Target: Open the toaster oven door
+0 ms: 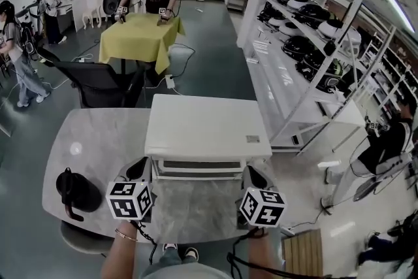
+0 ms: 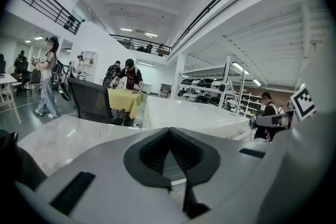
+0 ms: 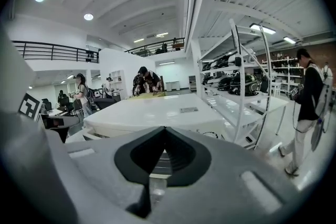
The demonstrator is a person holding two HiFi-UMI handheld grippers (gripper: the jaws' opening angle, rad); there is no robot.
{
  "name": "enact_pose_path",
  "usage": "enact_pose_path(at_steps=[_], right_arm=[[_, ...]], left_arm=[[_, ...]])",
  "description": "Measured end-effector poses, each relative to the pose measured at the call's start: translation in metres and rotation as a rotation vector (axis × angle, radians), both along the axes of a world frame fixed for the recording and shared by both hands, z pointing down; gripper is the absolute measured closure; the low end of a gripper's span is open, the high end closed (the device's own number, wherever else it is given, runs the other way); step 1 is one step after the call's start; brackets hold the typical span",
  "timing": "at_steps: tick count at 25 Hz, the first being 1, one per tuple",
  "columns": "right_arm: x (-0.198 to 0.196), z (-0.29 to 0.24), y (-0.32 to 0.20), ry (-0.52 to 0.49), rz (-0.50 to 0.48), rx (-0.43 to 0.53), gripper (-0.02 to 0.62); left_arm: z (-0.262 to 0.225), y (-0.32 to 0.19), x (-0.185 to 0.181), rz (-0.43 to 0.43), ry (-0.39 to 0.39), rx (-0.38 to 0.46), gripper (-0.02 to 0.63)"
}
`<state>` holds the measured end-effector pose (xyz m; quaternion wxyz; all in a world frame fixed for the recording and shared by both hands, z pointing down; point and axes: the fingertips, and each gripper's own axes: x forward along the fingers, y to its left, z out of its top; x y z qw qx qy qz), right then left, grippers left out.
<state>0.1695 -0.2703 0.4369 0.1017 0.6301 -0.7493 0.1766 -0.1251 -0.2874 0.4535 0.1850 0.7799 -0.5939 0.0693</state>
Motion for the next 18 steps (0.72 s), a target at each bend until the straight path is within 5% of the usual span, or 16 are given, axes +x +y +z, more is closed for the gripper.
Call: enact_pose_path(at_steps=[18], right_arm=[[0.002,0.016,-0.014,0.004,0.000,-0.042,0.534]], left_arm=[[0.022,0.013,-0.023,-0.063,0.014,-0.045,0.601]])
